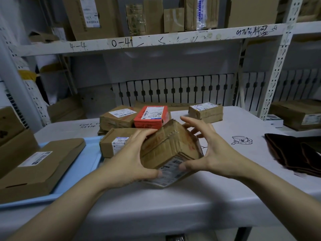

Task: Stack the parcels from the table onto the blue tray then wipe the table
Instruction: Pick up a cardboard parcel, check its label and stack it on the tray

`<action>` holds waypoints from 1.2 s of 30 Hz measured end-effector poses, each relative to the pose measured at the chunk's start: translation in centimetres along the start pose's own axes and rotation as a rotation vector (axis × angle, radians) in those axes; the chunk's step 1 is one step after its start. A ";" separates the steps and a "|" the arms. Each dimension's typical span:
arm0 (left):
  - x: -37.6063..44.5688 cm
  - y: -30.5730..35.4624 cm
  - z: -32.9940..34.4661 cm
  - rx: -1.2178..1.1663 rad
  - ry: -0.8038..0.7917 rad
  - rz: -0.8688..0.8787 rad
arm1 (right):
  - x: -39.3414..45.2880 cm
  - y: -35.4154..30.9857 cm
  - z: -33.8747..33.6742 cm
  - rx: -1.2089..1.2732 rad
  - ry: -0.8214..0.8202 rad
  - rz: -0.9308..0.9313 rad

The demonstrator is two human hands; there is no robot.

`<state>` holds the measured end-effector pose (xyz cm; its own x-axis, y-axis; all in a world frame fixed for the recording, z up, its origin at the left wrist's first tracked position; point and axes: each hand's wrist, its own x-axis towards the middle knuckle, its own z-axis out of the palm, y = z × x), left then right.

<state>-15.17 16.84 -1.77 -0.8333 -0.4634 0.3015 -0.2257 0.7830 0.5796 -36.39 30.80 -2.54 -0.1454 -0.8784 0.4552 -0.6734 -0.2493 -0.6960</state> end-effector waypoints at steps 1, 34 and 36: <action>-0.1 0.0 0.0 -0.047 -0.005 -0.018 | 0.0 0.0 0.0 0.000 0.006 0.001; 0.1 -1.2 1.1 0.636 0.454 0.648 | -0.4 0.2 0.6 1.085 -0.027 0.545; 0.2 -1.4 0.9 0.657 0.448 0.683 | -0.2 0.2 0.9 1.060 0.015 0.552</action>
<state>-15.43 16.04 -3.25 -0.6540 0.1561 0.7402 -0.1192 0.9450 -0.3046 -35.80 30.57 -3.31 -0.2407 -0.9694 -0.0476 0.4150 -0.0584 -0.9080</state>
